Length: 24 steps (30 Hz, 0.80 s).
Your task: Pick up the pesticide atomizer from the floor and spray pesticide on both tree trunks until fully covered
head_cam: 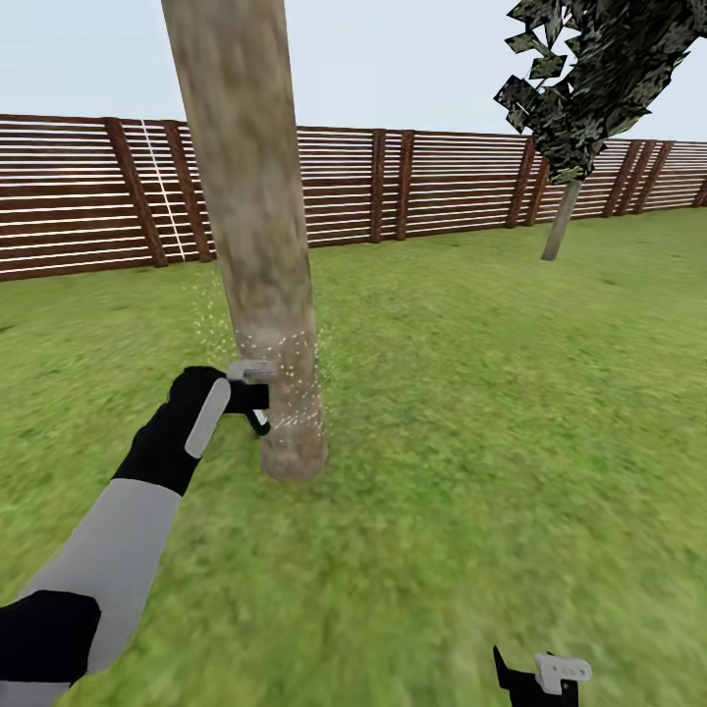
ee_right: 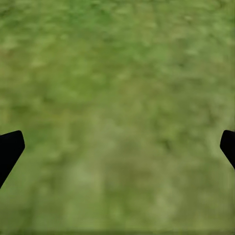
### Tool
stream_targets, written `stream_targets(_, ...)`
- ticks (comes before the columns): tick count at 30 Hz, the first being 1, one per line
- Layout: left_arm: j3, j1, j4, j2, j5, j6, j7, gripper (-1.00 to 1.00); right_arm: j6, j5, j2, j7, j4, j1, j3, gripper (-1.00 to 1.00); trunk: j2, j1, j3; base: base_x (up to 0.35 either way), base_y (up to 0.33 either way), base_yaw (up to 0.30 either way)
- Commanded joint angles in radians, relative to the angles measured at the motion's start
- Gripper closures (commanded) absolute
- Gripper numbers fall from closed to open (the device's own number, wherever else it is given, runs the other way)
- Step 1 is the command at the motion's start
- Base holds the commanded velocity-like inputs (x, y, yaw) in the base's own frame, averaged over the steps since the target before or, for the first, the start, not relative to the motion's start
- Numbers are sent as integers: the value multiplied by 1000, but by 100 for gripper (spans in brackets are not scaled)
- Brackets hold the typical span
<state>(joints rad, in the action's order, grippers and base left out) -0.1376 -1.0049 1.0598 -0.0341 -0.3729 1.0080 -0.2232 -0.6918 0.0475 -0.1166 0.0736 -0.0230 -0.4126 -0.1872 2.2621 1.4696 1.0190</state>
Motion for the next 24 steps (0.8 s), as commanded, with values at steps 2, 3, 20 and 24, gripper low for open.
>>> stream_targets(2,-55,1,18,13,7,8,3,100,0,0,0,0,0,0,0,-100,0,0,0,0,0,0)
stream_targets(3,-70,2,19,14,5,9,4,100,0,0,0,0,0,0,0,-100,0,0,0,0,0,0)
stream_targets(20,-89,42,8,-64,18,9,65,100,0,0,0,0,0,0,1,-100,0,0,0,-74,12,0)
stream_targets(24,-89,101,4,-81,81,3,60,100,0,0,0,0,0,0,1,-100,0,0,0,-325,87,0)
